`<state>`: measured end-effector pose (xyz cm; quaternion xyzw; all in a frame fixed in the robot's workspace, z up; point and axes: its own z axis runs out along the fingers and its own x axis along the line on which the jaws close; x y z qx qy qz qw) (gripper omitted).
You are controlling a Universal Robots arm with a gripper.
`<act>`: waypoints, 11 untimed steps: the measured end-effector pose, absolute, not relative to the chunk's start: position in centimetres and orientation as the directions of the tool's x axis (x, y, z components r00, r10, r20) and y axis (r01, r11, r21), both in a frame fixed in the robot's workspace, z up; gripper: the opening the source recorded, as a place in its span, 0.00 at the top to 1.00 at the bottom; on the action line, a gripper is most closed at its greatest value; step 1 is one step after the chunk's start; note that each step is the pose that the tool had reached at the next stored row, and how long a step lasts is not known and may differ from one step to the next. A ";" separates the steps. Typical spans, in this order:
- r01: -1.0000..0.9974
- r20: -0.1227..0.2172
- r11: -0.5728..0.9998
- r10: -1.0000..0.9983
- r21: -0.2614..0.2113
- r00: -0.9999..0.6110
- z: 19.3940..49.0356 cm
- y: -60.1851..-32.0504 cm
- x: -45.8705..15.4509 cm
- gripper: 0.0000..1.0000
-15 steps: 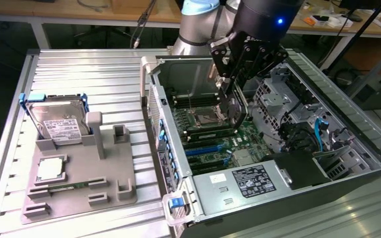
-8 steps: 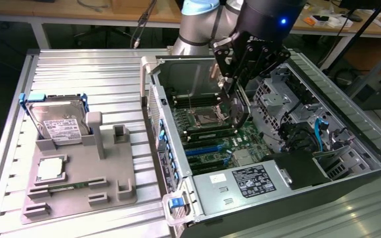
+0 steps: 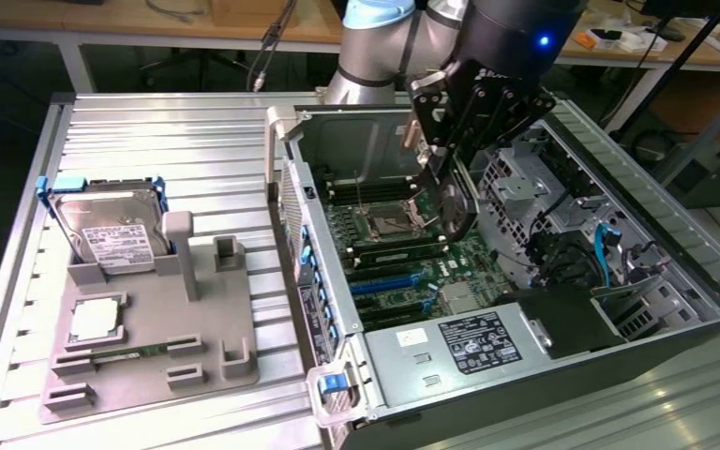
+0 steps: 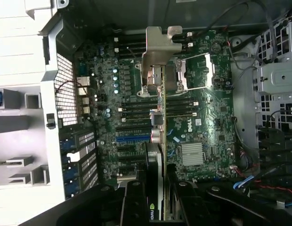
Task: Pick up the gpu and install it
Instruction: 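Pick up the gpu and move the gpu toward the slot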
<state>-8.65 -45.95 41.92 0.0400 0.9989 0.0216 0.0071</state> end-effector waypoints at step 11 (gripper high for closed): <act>0.080 -0.012 0.996 0.080 0.044 -0.997 41.9 -46.0 -7.7 0.73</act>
